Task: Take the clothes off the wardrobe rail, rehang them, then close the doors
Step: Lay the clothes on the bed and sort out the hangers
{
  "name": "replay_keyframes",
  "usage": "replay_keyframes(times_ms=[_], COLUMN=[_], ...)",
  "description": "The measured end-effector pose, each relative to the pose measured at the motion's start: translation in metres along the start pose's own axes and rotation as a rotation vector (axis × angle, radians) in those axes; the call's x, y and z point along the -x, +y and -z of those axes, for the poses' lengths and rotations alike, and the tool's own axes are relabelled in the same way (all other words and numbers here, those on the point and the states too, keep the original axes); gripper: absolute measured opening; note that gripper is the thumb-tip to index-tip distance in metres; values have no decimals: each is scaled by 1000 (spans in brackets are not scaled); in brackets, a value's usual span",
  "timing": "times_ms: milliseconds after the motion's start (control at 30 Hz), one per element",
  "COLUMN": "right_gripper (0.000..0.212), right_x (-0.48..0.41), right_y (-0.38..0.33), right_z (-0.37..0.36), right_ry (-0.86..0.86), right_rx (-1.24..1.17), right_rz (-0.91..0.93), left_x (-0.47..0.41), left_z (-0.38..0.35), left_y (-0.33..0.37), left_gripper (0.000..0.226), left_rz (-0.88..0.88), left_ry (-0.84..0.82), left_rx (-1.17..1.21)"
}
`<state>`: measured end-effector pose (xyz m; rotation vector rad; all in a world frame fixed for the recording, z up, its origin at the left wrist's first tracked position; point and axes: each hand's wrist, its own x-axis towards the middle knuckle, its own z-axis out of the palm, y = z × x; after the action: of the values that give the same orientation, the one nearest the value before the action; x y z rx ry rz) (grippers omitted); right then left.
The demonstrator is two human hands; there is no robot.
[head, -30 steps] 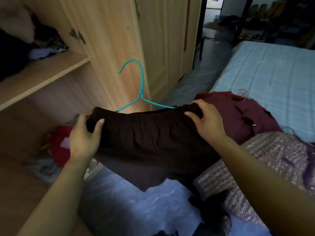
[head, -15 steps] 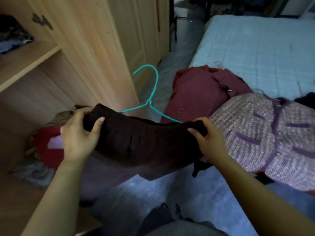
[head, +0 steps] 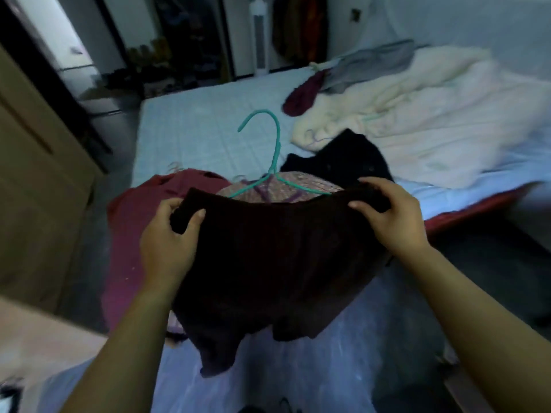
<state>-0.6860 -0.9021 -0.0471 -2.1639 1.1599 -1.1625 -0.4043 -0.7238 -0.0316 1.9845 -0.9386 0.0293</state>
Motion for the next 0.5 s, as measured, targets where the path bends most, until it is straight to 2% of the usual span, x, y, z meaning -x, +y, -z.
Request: replay_keyframes(times_ms=[233,500], right_gripper=[38,37], right_x=[-74,-220], right_y=[97,177], right_z=[78,121], right_ry=[119,274], right_rx=[142,268], right_rz=[-82,-103], left_x=[-47,-156], left_z=[-130,-285], left_y=[89,163], left_gripper=[17,21], left_rz=[-66,-95], left_ry=[-146,-285], left_rx=[148,269])
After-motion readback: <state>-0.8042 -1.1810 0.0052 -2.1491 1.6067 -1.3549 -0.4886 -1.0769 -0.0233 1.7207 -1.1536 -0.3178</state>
